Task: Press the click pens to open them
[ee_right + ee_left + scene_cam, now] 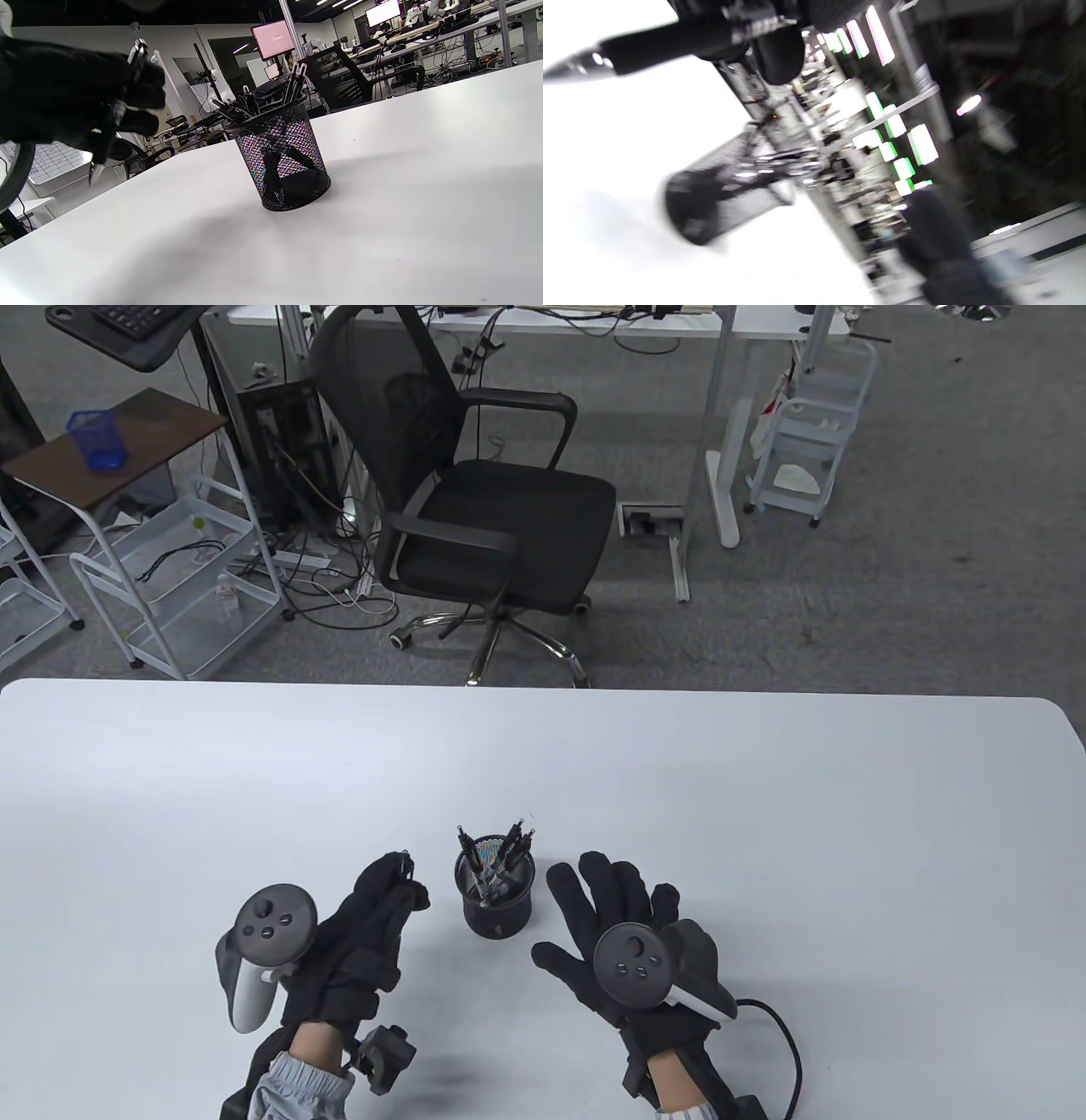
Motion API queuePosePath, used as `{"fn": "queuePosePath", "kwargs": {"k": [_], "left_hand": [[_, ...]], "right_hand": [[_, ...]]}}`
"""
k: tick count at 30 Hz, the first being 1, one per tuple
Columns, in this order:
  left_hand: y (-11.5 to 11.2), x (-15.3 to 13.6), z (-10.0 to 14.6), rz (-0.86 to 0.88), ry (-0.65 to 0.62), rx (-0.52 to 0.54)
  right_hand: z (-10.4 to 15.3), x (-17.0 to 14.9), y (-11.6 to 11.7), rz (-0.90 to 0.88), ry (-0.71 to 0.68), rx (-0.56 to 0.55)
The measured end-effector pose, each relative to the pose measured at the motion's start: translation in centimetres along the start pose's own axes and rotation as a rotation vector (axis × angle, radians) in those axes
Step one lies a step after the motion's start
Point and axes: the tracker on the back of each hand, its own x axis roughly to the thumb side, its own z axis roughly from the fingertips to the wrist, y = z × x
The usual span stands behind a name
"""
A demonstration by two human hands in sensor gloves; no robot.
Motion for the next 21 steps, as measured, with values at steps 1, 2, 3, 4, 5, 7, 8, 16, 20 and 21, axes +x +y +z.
{"fn": "queuePosePath", "kwargs": {"k": [1, 2, 3, 4, 5, 7, 8, 16, 20, 21], "left_hand": [[-0.2, -0.2, -0.2, -0.050, 0.027, 0.004], [-0.4, -0.5, -0.5, -0.088, 0.049, 0.006], [-0.7, -1.1, -0.9, -0.134, 0.086, 0.007], [-0.9, -1.5, -1.2, -0.155, 0.104, 0.004], [-1.3, -2.1, -1.6, -0.185, 0.133, 0.001], [-2.0, -3.0, -2.1, -0.257, 0.193, 0.013], [-2.3, -3.5, -2.4, -0.306, 0.220, 0.015], [-3.7, -6.9, -3.5, -0.486, 0.379, -0.018], [-4.0, -7.9, -3.7, -0.530, 0.409, 0.000], [-4.0, -7.9, -3.7, -0.525, 0.409, -0.011]], "right_hand": [[0.0, 0.0, 0.0, -0.001, -0.001, 0.000], [0.0, 0.0, 0.0, -0.001, -0.001, 0.000], [0.0, 0.0, 0.0, -0.001, -0.001, 0.001], [0.0, 0.0, 0.0, -0.001, -0.001, 0.001], [0.0, 0.0, 0.0, -0.001, -0.001, 0.002], [0.0, 0.0, -0.1, -0.004, -0.001, 0.003], [0.0, -0.1, -0.1, -0.005, -0.001, 0.003], [0.0, -0.1, -0.2, -0.014, -0.007, 0.000], [0.0, -0.1, -0.2, -0.017, -0.009, -0.002], [0.0, -0.1, -0.2, -0.018, -0.010, -0.002]]}}
